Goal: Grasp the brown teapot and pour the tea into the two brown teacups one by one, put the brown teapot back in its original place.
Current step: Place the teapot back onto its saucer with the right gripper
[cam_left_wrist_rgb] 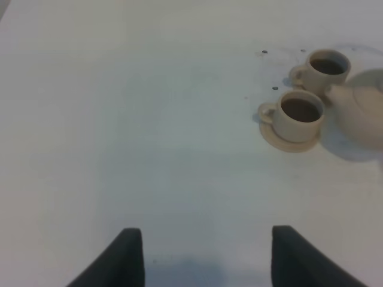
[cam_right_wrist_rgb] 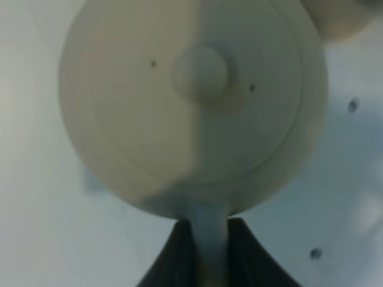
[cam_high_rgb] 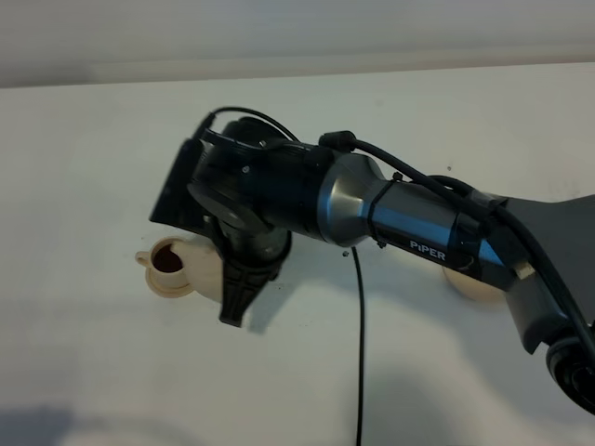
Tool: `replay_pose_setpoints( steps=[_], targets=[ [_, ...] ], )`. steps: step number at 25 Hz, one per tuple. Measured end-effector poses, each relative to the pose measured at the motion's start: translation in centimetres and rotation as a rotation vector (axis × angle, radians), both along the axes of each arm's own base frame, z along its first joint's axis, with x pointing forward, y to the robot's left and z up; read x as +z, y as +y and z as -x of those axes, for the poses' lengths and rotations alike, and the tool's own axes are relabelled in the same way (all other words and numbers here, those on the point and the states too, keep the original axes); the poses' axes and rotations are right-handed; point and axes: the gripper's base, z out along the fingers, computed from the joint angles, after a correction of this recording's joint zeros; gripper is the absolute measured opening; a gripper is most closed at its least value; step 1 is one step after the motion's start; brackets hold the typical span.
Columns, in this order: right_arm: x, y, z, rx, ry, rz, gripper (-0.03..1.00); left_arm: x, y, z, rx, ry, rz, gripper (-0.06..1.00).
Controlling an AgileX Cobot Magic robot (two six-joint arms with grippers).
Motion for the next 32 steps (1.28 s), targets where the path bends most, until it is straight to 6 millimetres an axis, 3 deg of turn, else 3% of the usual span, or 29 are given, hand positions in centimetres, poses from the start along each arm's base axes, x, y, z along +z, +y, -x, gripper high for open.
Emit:
replay_pose_setpoints(
  steps=[7,14,17,26,32],
  targets=[
    [-0.2,-1.6,-0.9,-0.056,0.034,0.032,0.12,0.0,0.0,0.0,0.0,0.0,0.0,0.47],
    [2.3,-5.2,-1.4,-0.14,0.019,-0.007,0.12,0.0,0.0,0.0,0.0,0.0,0.0,0.47],
    [3.4,-7.4,-1.6,-0.188,0.001,-0.038,0.12,0.0,0.0,0.0,0.0,0.0,0.0,0.47],
    [1.4,-16.7,-1.8,-0.438,0.017,-0.063,0.12,0.0,0.0,0.0,0.0,0.0,0.0,0.47],
    [0.8,-20.7,-1.8,-0.607,0.025,-0.081,0.12,0.0,0.0,0.0,0.0,0.0,0.0,0.47]
  ],
)
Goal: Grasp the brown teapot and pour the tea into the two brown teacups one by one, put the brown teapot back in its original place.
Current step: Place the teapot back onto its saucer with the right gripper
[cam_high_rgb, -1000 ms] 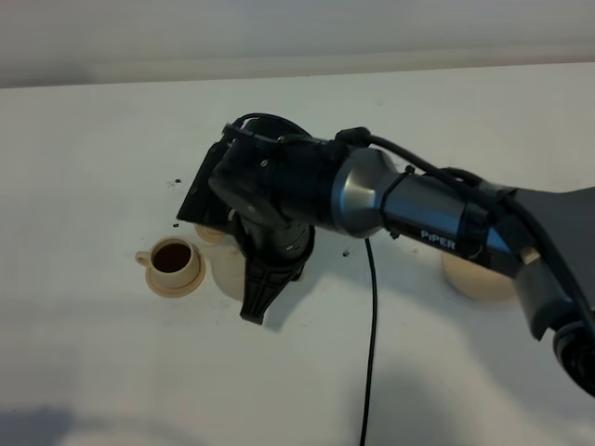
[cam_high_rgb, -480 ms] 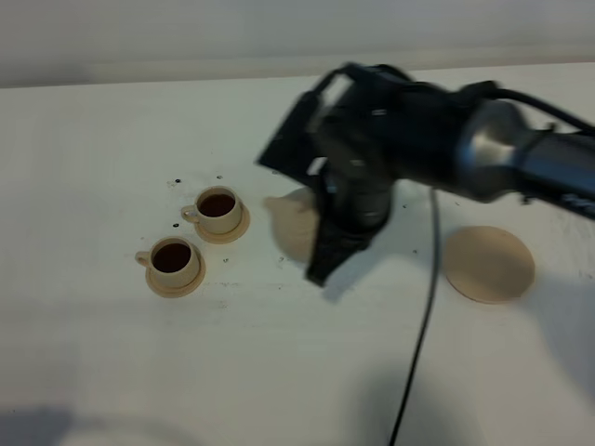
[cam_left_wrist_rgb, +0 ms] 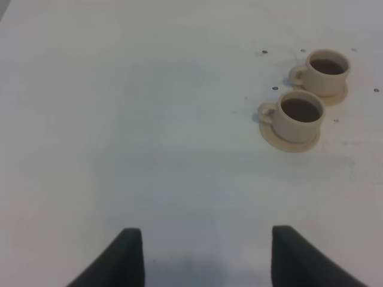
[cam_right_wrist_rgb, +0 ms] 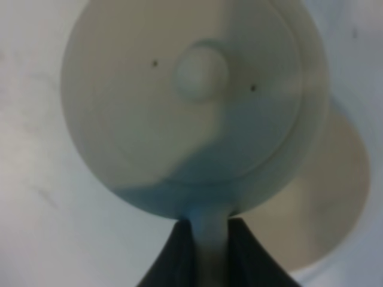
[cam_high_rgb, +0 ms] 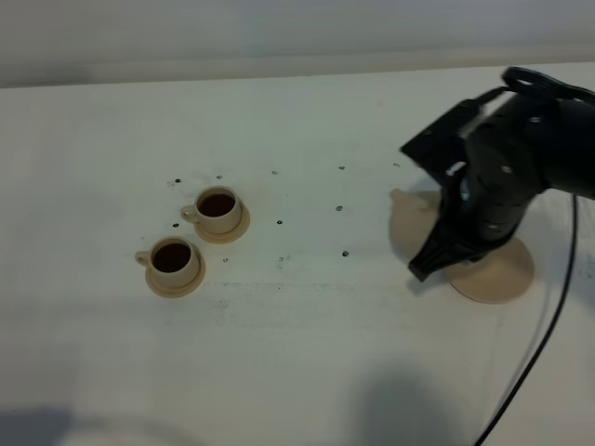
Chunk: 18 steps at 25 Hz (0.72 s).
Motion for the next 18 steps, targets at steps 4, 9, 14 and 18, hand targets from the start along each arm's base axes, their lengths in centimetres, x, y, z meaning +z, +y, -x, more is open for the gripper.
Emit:
replay_pose_setpoints(
  steps=[4,9,14,18],
  targets=[
    [-1.4,-1.9,0.0,-0.072,-0.006,-0.02,0.12,0.0,0.0,0.0,0.0,0.0,0.0,0.47],
    [-2.9,-3.3,0.5,-0.134,0.007,-0.03,0.12,0.0,0.0,0.0,0.0,0.0,0.0,0.47],
    [-2.3,-3.6,0.6,-0.146,-0.011,-0.04,0.12,0.0,0.0,0.0,0.0,0.0,0.0,0.47],
    [-0.7,-3.9,1.0,-0.157,-0.05,-0.052,0.12,0.0,0.0,0.0,0.0,0.0,0.0,0.47]
  ],
)
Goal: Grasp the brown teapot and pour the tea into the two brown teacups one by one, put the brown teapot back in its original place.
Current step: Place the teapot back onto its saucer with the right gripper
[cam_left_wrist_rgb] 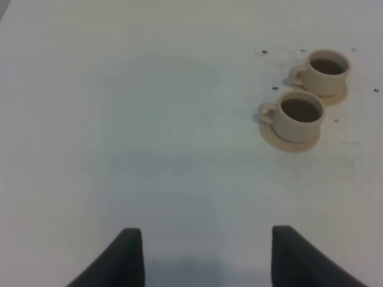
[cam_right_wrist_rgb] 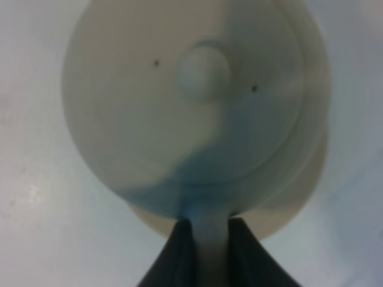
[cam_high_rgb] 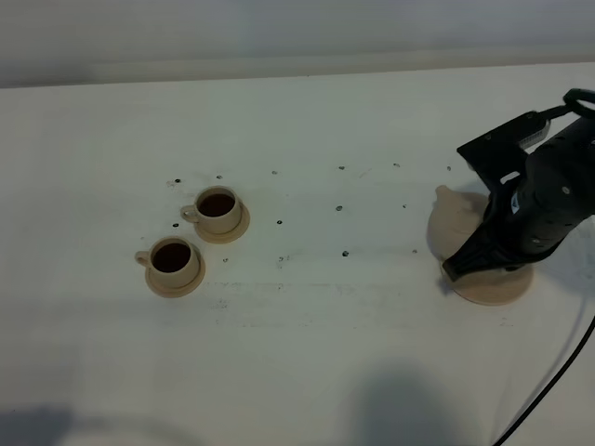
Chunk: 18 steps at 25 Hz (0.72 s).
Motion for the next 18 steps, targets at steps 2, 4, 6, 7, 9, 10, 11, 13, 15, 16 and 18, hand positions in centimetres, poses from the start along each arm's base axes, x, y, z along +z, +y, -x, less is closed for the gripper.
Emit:
replay_pose_setpoints(
  steps=[2,4,6,7,9,10,11,13,15,16,18],
  targets=[
    [0.5,-0.2,0.2,-0.008,-0.002,0.012,0.12,0.0,0.0,0.0,0.0,0.0,0.0,0.47],
    [0.6,-0.5,0.4,-0.016,0.006,0.028,0.12,0.0,0.0,0.0,0.0,0.0,0.0,0.47],
    [0.2,-0.7,0.8,-0.019,0.015,0.04,0.12,0.0,0.0,0.0,0.0,0.0,0.0,0.47],
    [-0.2,-0.8,1.0,-0.018,0.021,0.043,0.12,0.0,0.0,0.0,0.0,0.0,0.0,0.47],
    [-1.0,-1.0,1.5,-0.024,0.024,0.036,0.12,0.0,0.0,0.0,0.0,0.0,0.0,0.47],
    [-1.4,-1.1,1.7,-0.03,0.024,0.03,0.12,0.0,0.0,0.0,0.0,0.0,0.0,0.47],
    [-1.8,-1.3,1.9,-0.039,0.022,0.023,0.12,0.0,0.0,0.0,0.0,0.0,0.0,0.47],
    [-2.1,-1.7,1.9,-0.055,0.015,0.015,0.12,0.0,0.0,0.0,0.0,0.0,0.0,0.47],
    [-2.2,-1.9,1.9,-0.061,0.008,0.011,0.12,0.0,0.0,0.0,0.0,0.0,0.0,0.47],
    [-2.2,-1.9,1.8,-0.06,0.003,0.01,0.12,0.0,0.0,0.0,0.0,0.0,0.0,0.47],
    [-2.2,-1.9,1.7,-0.058,-0.008,0.004,0.12,0.0,0.0,0.0,0.0,0.0,0.0,0.47]
  ],
)
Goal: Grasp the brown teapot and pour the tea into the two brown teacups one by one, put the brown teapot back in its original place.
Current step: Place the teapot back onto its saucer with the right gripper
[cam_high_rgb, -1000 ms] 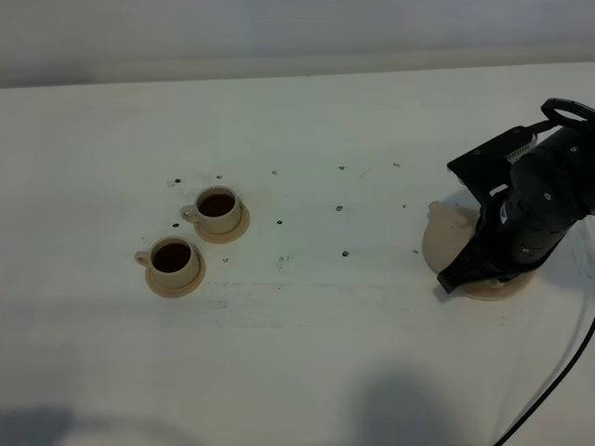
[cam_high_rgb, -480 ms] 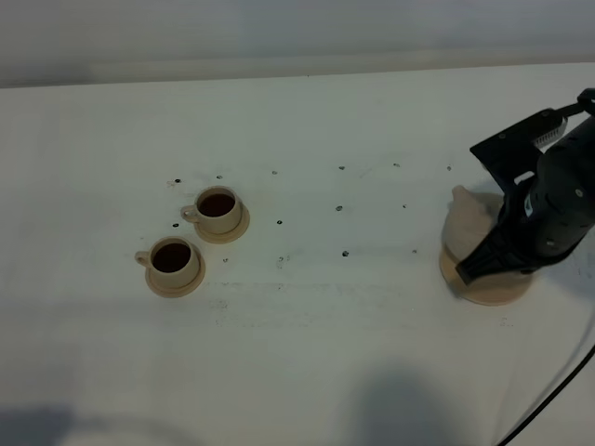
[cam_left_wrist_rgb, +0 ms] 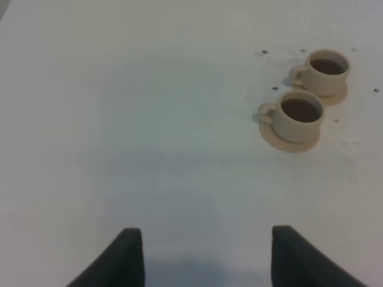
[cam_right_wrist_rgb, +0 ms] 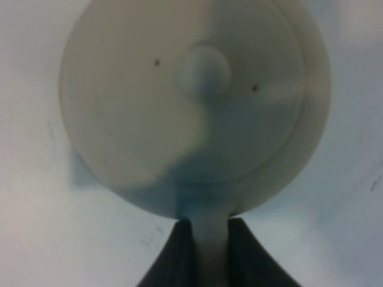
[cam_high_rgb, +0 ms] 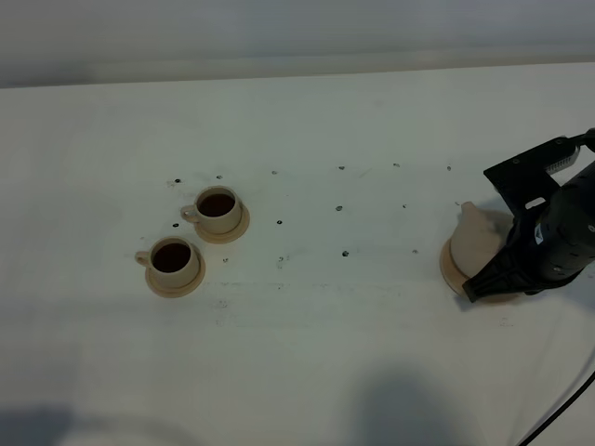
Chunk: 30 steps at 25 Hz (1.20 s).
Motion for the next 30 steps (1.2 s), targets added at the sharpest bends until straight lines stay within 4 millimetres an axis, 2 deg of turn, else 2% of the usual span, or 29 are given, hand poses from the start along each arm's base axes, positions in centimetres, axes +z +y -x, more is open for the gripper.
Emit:
replay_pose_setpoints(
  steps=[14,19,30],
  targets=[
    [0.0,0.0,0.1,-0.011,0.008,-0.006,0.12,0.0,0.0,0.0,0.0,0.0,0.0,0.47],
    [-1.3,-0.1,0.7,-0.019,0.019,-0.015,0.12,0.0,0.0,0.0,0.0,0.0,0.0,0.47],
    [-1.4,-0.1,0.6,-0.046,0.011,-0.029,0.14,0.0,0.0,0.0,0.0,0.0,0.0,0.47]
  ],
)
